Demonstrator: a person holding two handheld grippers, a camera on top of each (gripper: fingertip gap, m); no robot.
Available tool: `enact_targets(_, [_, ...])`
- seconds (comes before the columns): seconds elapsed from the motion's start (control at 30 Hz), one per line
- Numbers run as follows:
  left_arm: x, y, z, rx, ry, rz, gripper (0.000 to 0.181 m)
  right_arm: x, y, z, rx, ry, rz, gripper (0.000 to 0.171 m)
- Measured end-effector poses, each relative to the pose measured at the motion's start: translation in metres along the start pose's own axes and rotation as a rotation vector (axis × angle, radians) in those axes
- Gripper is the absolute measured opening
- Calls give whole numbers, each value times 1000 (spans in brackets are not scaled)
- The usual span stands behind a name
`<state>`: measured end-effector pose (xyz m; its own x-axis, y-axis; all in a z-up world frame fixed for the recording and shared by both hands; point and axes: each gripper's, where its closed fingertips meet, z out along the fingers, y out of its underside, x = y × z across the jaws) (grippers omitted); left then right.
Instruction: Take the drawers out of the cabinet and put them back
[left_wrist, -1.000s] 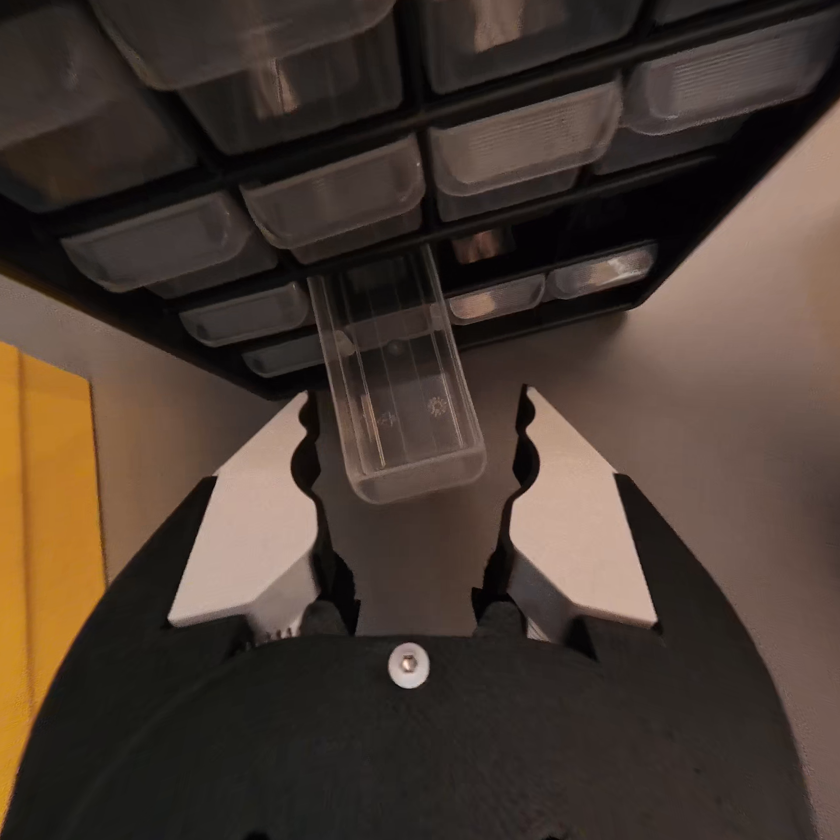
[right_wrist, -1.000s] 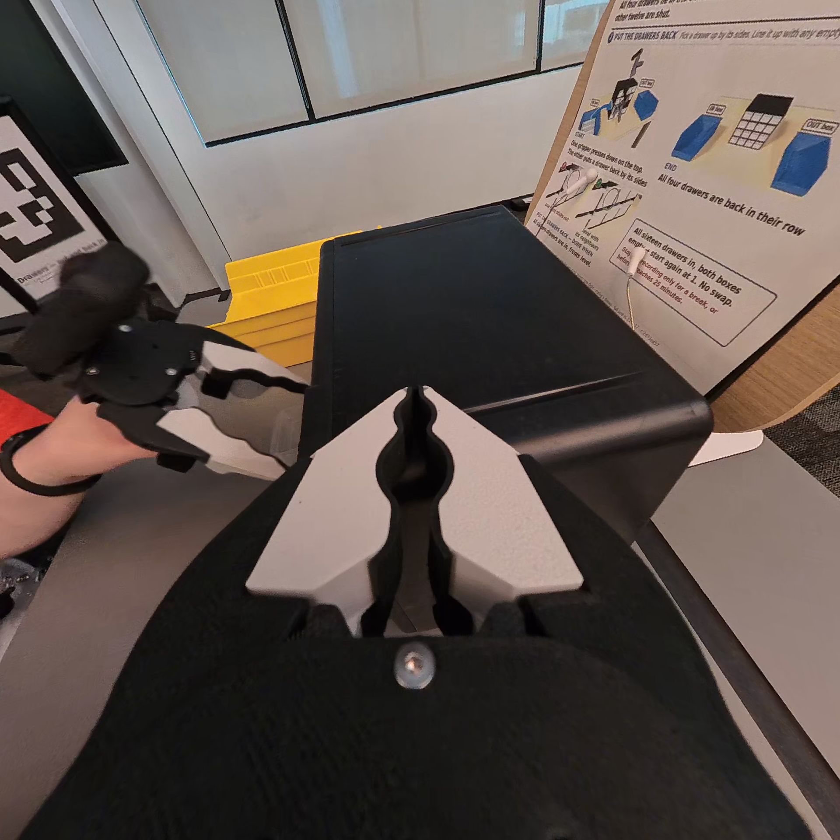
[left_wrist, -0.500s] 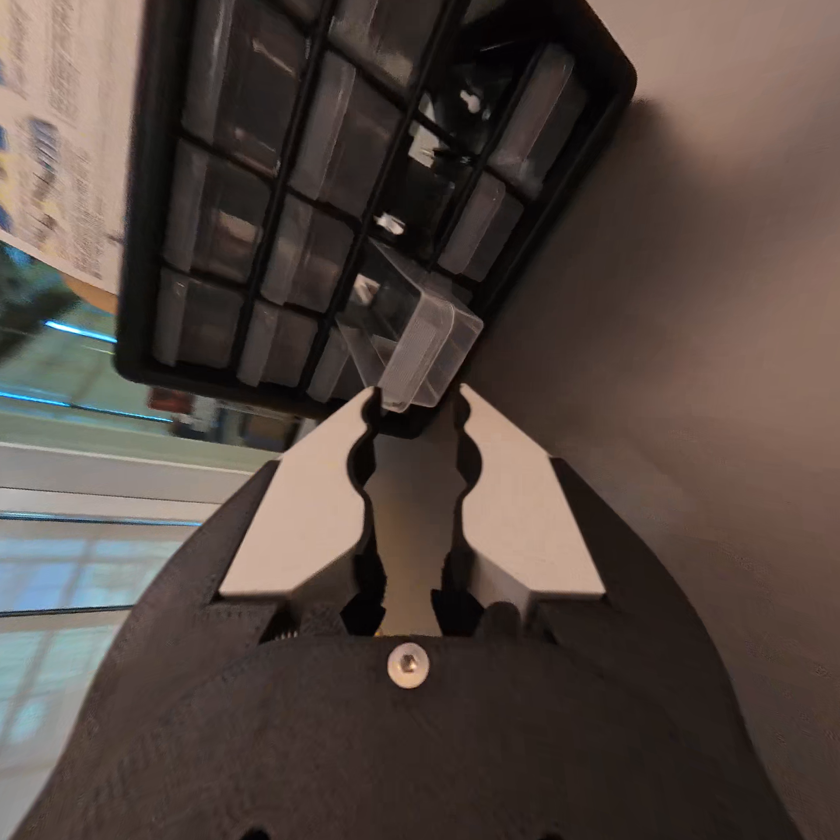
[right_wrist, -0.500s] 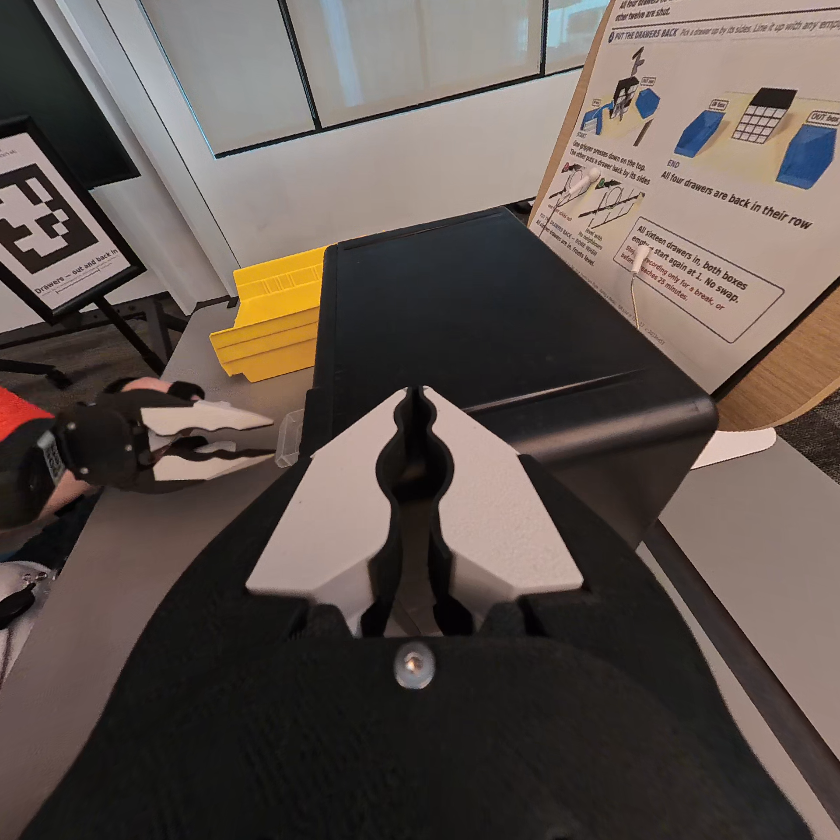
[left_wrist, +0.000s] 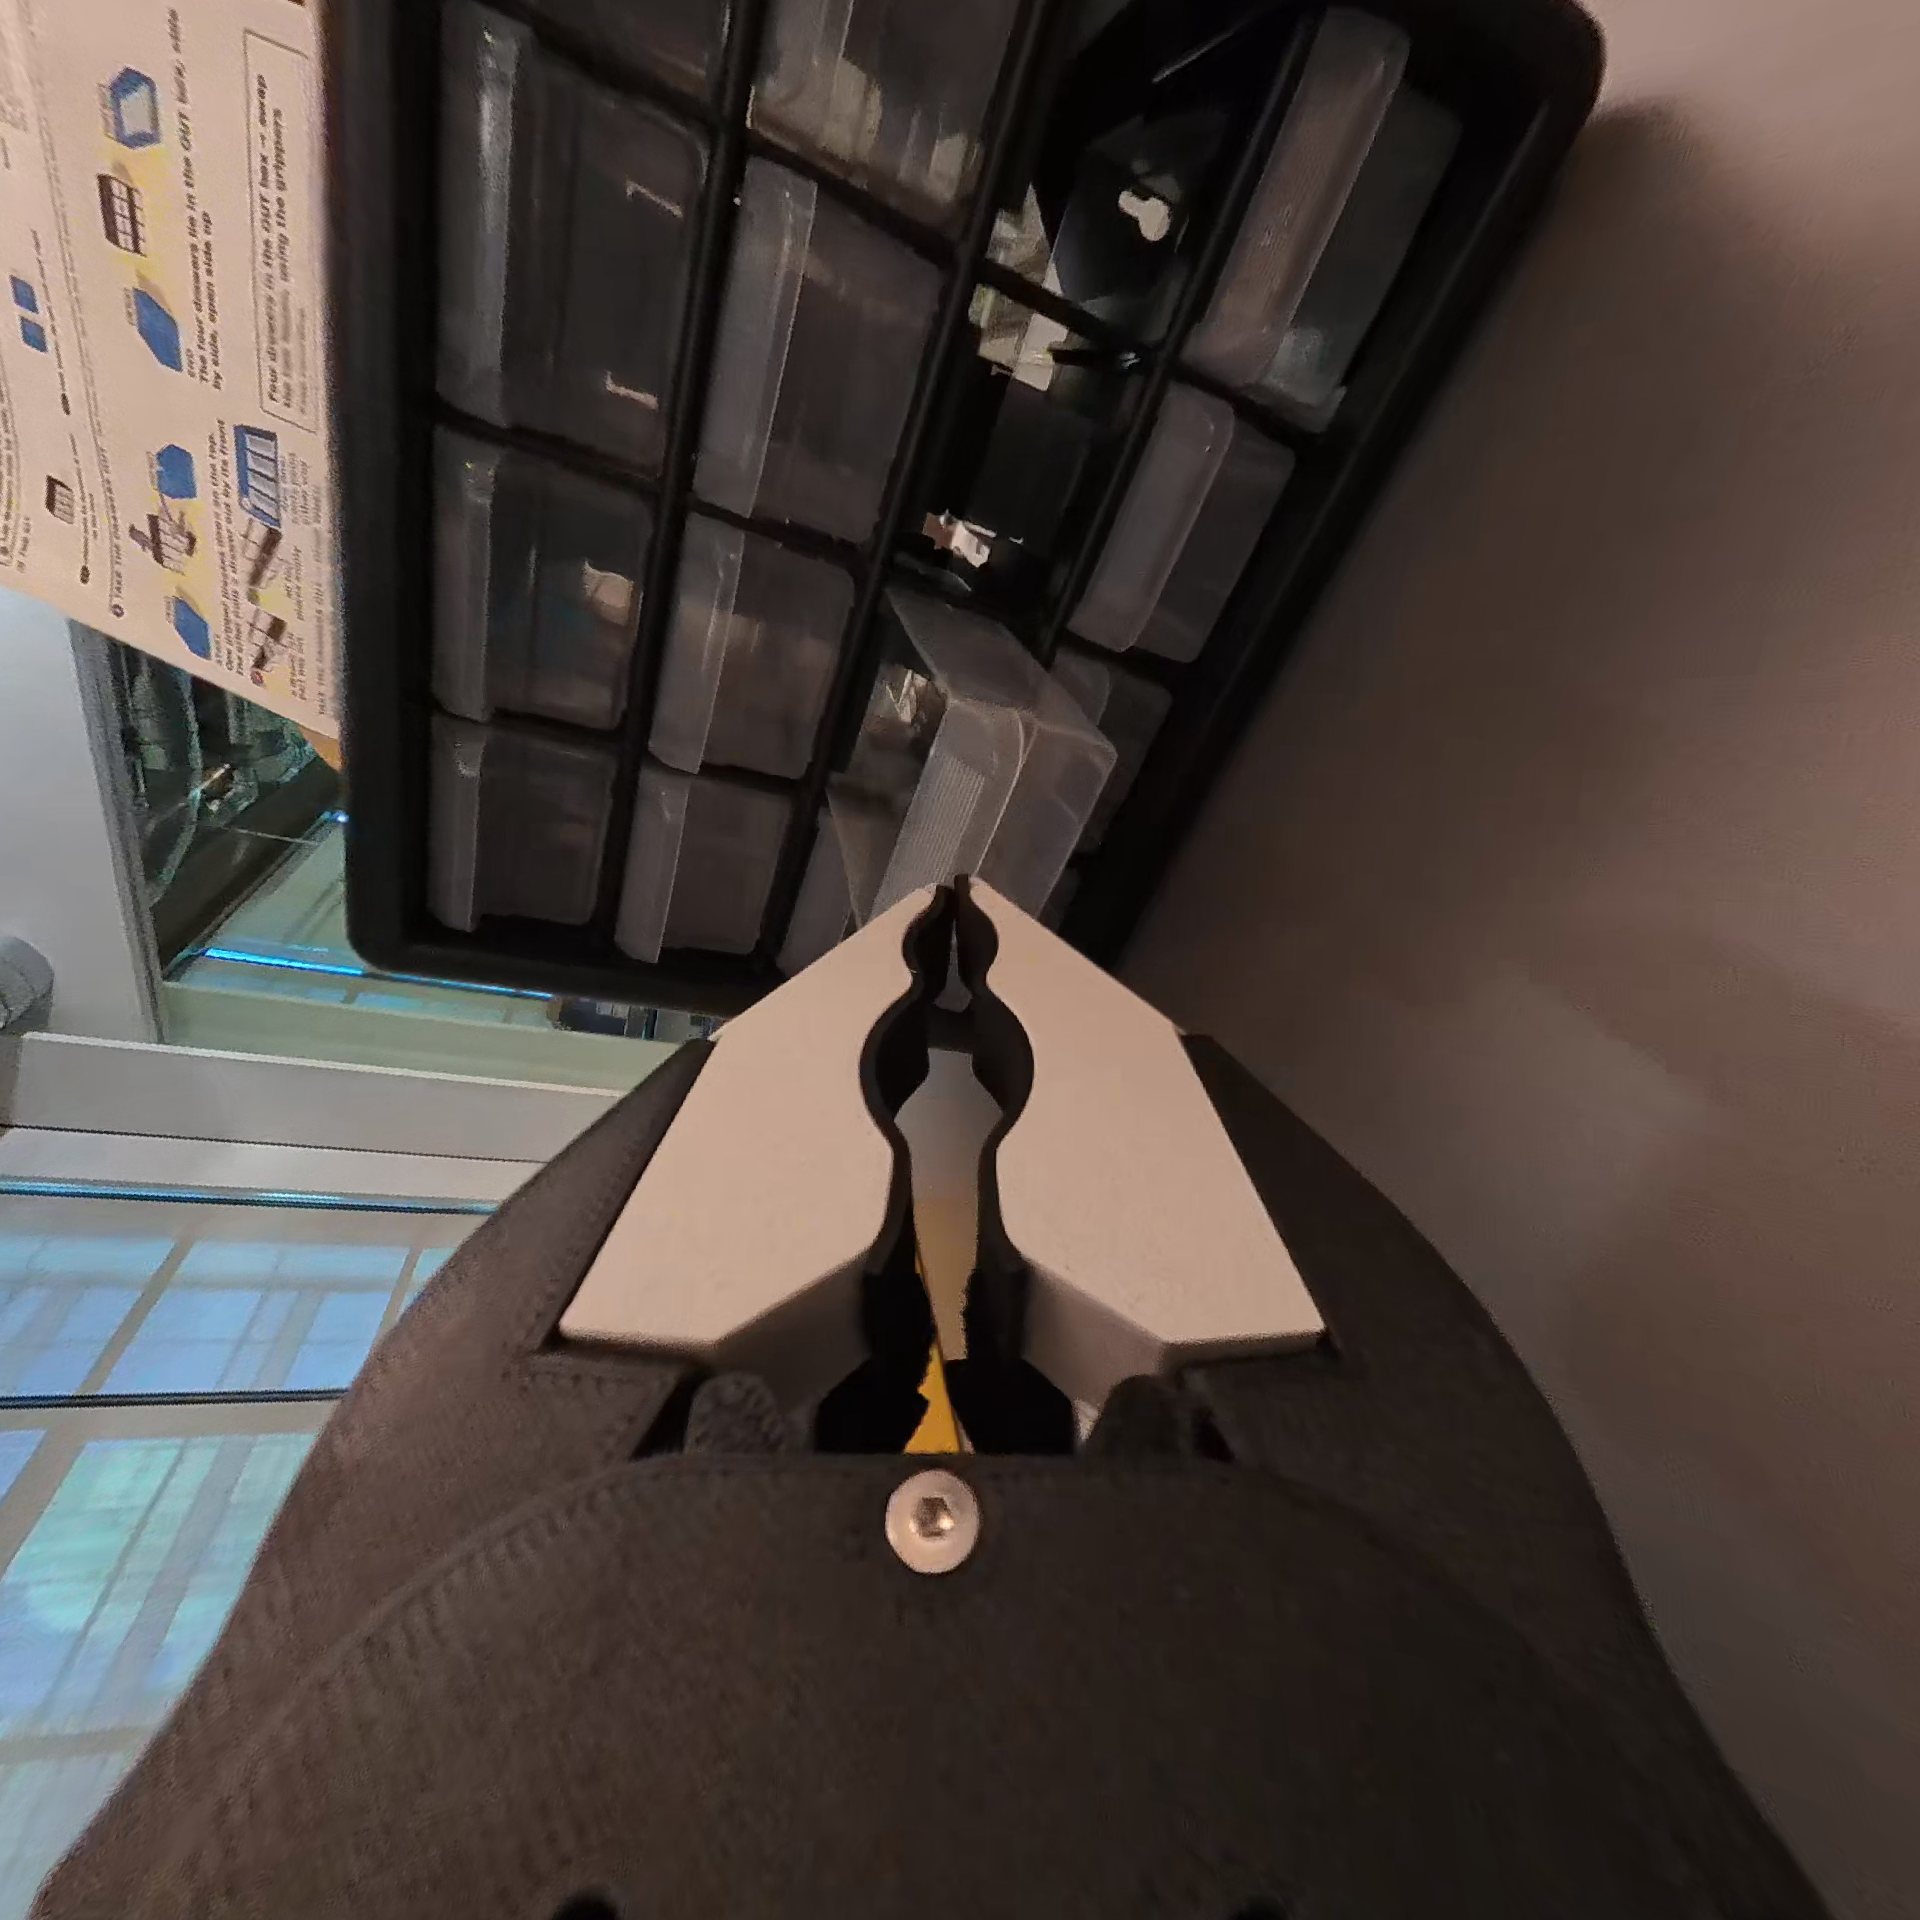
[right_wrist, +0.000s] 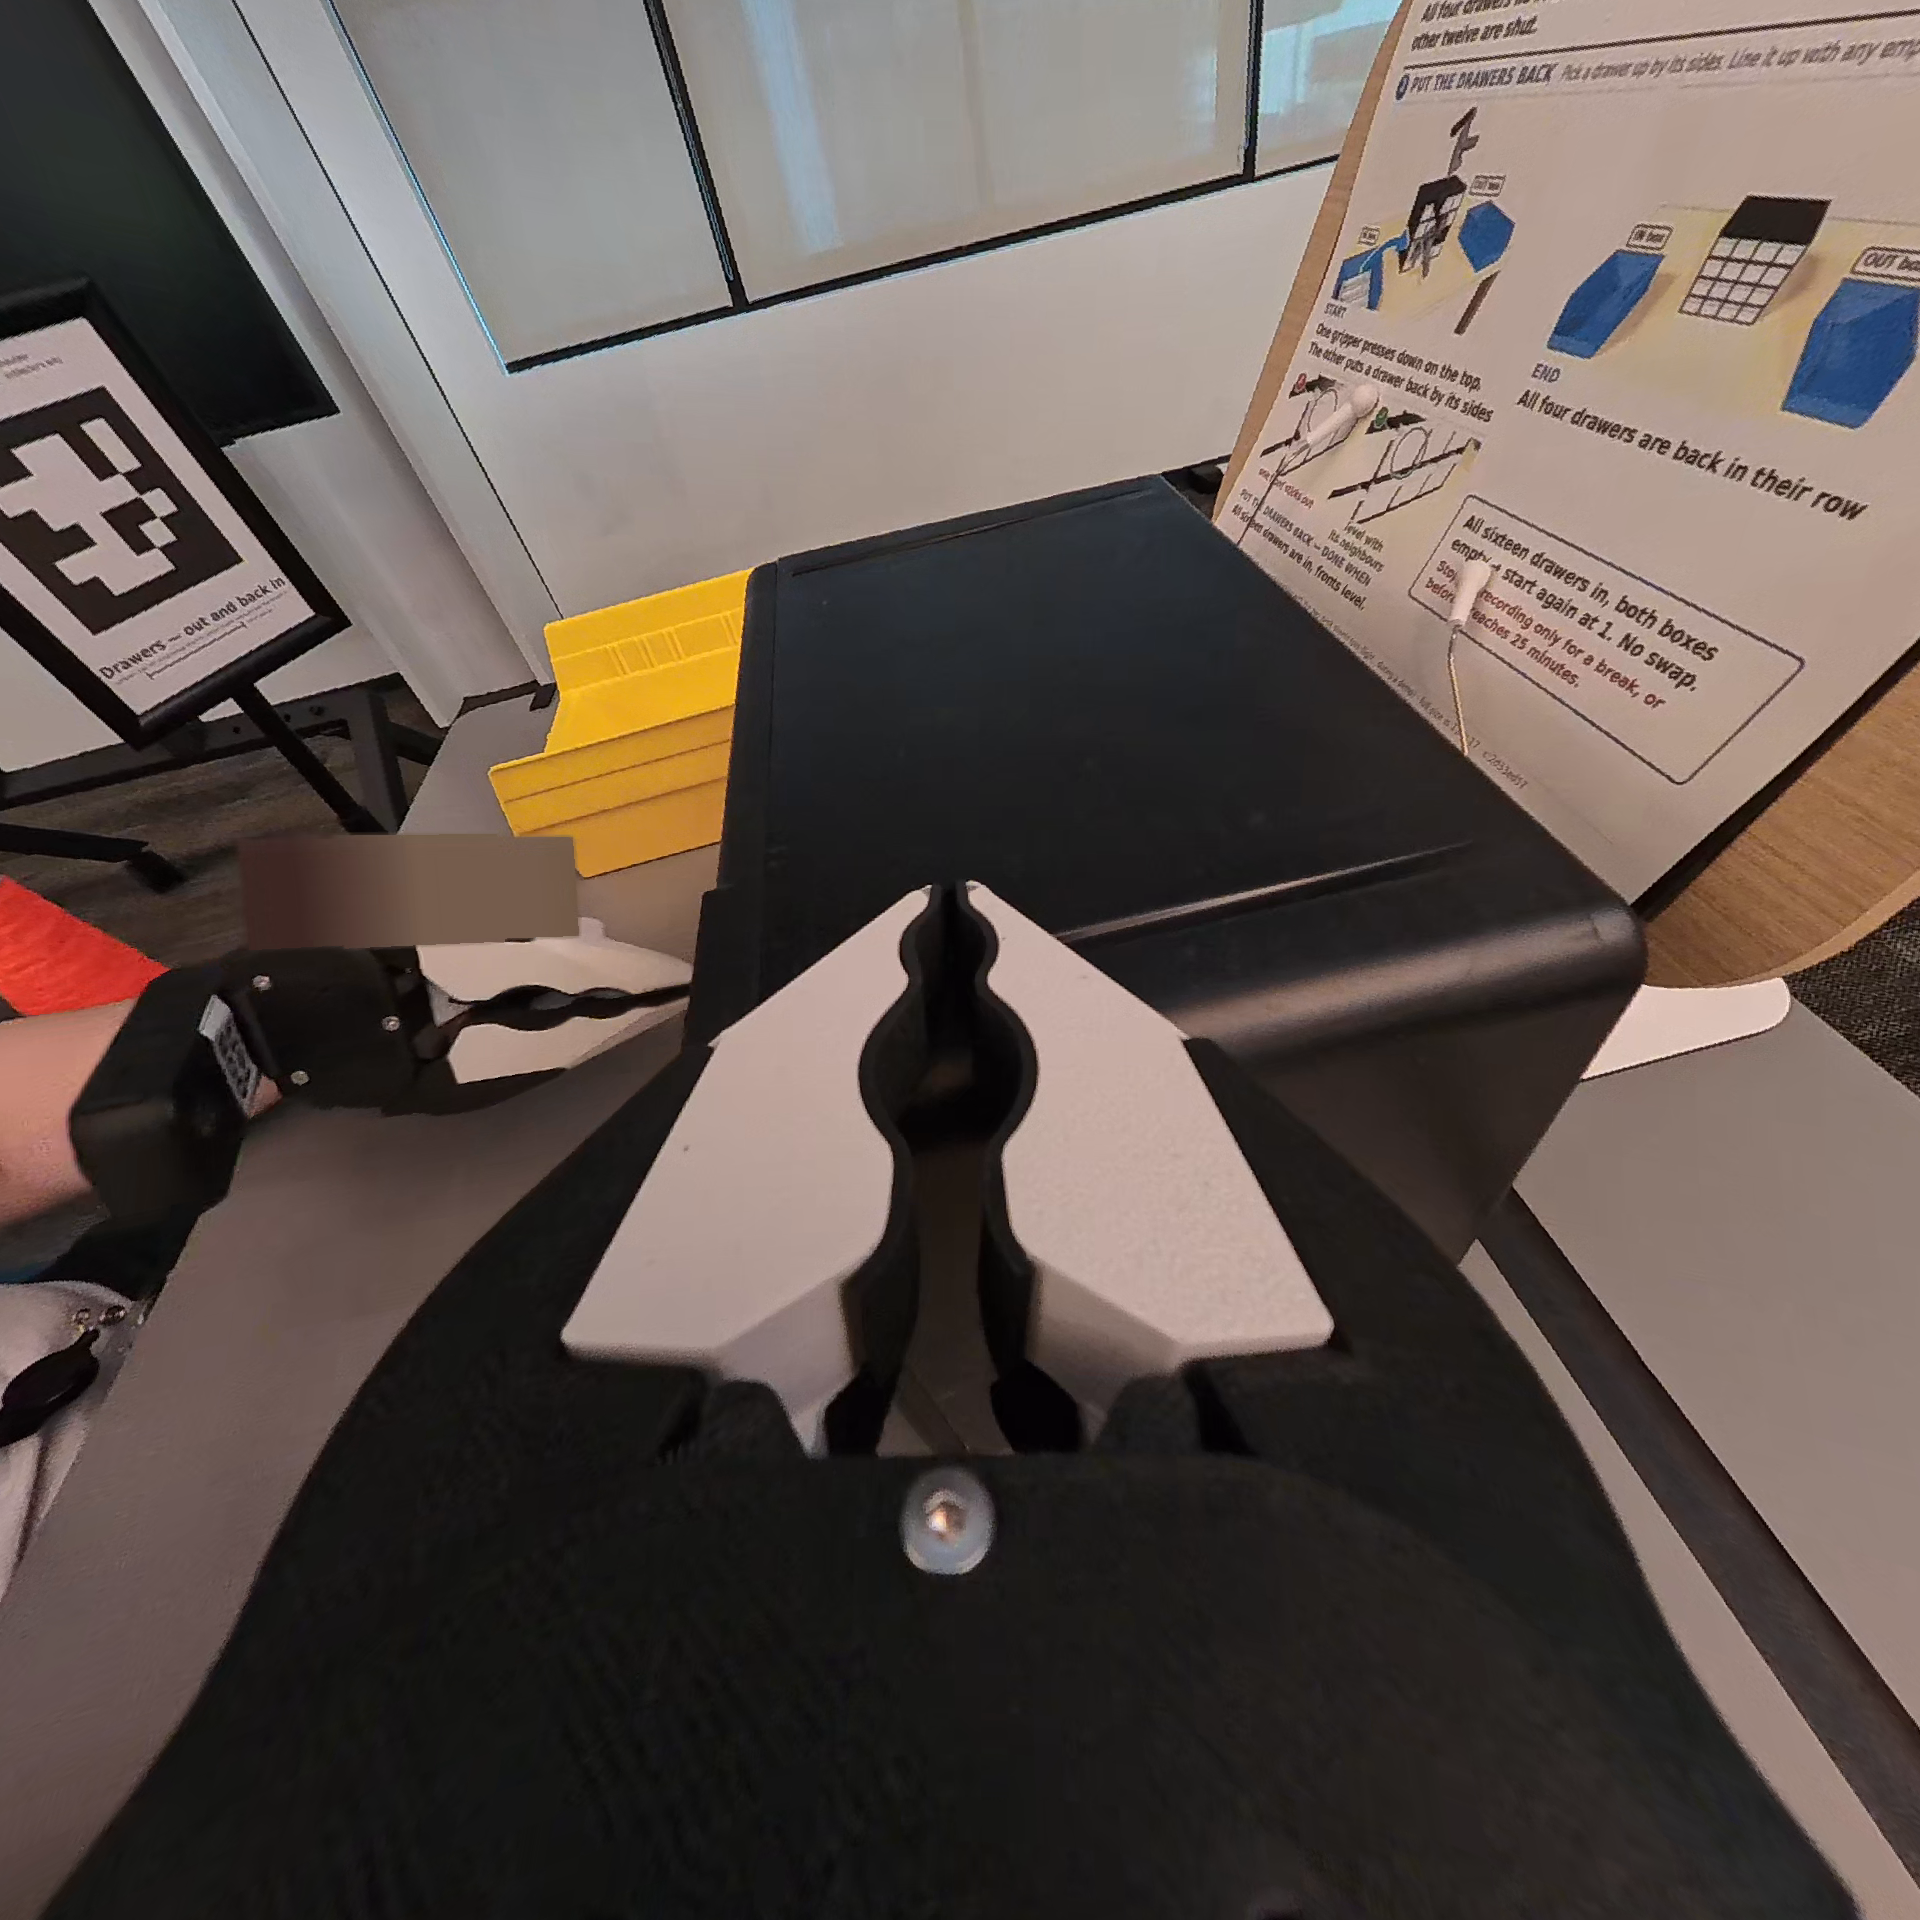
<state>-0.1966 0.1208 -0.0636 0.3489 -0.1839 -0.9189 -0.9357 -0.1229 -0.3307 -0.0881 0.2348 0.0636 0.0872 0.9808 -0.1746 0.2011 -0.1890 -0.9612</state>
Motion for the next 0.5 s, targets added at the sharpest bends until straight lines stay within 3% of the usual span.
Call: enact_targets(0.5, [-9,-8,51,-50,1,-62,4,0,0,0,3,-5,3,0])
